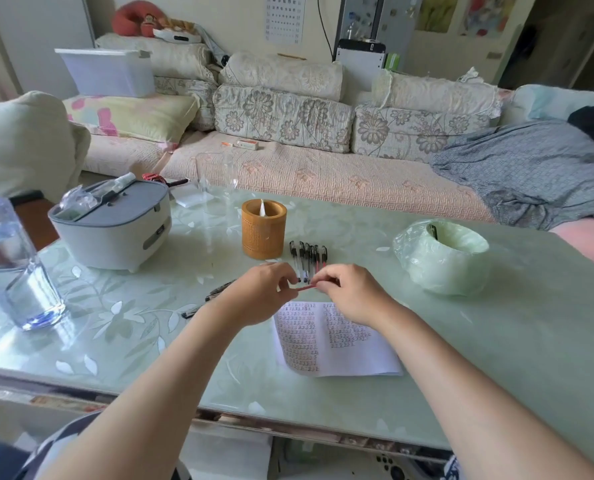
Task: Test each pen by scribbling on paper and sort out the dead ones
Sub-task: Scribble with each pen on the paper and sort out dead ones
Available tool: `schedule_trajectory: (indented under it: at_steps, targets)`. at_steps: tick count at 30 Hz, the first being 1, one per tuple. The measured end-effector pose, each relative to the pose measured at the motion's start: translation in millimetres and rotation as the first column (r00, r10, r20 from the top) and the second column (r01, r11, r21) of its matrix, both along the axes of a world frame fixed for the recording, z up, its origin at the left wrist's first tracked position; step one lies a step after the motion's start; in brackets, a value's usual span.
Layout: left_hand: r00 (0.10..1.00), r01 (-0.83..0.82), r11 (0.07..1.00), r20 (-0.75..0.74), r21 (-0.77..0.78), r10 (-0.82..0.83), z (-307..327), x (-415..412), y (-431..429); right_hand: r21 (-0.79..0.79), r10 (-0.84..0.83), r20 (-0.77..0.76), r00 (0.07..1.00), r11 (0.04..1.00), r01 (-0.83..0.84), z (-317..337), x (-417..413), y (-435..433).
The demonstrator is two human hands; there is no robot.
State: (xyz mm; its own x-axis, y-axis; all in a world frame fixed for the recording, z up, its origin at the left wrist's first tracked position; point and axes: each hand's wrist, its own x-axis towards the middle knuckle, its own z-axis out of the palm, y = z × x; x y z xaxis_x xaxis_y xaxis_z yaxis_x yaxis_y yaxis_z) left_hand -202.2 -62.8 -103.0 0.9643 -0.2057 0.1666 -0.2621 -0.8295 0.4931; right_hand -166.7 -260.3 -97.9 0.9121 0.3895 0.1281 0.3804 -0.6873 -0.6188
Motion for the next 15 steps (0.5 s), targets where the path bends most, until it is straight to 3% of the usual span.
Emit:
schedule_trajectory:
  at_steps: [6,9,15]
  targets:
    - [0.996,-0.002,1.000,-0.087,0.023,0.004,3,-12,5,-0.077,-0.117,0.024,0.993,0.990,0.118,6,-18,-30]
    - [0.998,0.009,1.000,-0.066,0.016,-0.008,-1,-21,-5,-0.194,-0.090,0.089,0.992,0.975,0.106,4,-30,-38]
    - [0.993,0.115,0.992,0.034,-0.055,-0.113,-7,-27,-43,-0.248,0.008,0.128,0.992,0.968,0.024,-1,-59,-37]
